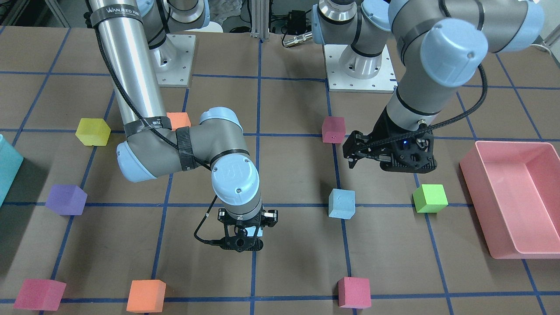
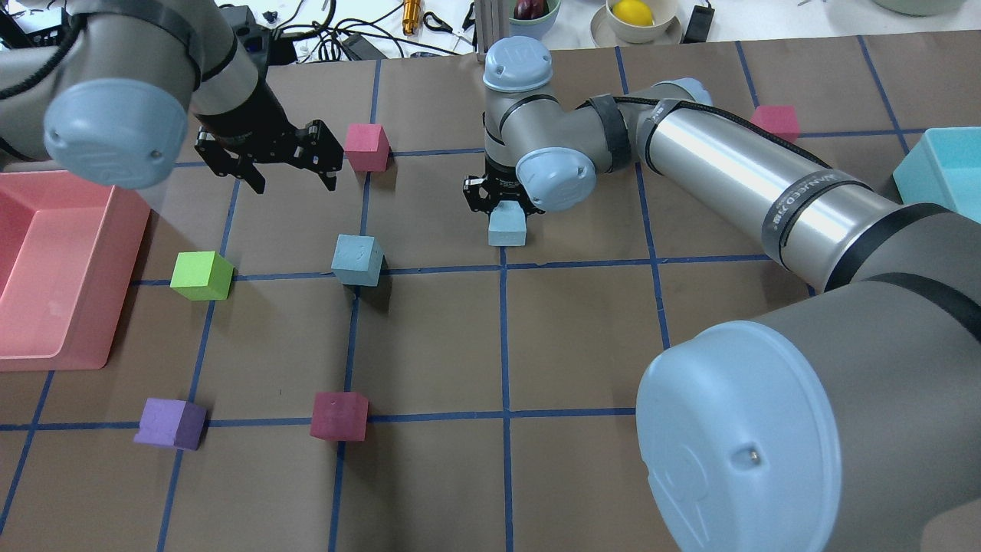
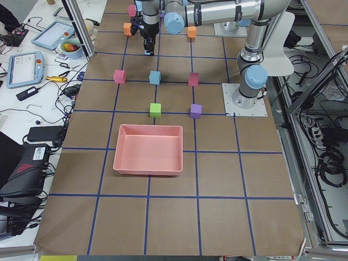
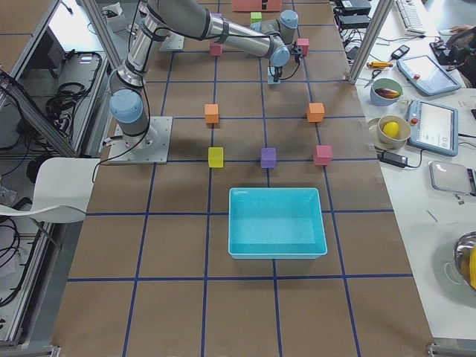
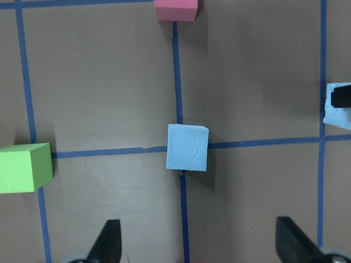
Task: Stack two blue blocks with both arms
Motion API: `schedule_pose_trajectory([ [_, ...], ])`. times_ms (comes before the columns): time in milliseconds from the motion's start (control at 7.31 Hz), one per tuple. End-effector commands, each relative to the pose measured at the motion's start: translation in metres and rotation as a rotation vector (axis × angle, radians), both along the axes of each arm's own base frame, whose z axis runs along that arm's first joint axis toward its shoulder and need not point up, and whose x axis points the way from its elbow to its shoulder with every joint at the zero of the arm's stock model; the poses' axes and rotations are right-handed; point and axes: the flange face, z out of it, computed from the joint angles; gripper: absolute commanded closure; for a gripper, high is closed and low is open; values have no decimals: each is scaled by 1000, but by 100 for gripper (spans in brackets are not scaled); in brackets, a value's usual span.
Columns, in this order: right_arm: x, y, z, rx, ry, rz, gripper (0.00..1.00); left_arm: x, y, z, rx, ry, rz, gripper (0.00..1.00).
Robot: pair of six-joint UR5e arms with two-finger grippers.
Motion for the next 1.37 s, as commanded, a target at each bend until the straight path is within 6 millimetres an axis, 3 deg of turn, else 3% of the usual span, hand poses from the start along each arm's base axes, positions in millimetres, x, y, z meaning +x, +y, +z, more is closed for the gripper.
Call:
schedule_pose_trajectory([
  [0,2,-1,-5,6,-3,-10,89,1,3,-74,32,-3,3,0],
  [274,3,-1,-10,15,-7,-8,81,-3,3,-125,45,-6,-9,0],
  [411,4,-1,-13,20,-18,-7,54,-3,-4,-144,49,-4,-3,0],
  [547,5,-3,-12,-5,-24,-8,4,-5,-8,-157,50,2,-8,0],
  [958,4,-3,-7,-12,-27,-10,0,-12,-16,-183,47,3,-24,0],
  [1095,1,-6,3,-28,-18,-10,0,-12,-18,-184,34,4,-40,5],
  [1232,-9,-8,33,-59,-24,-10,0,-12,-19,-185,25,2,-75,41],
])
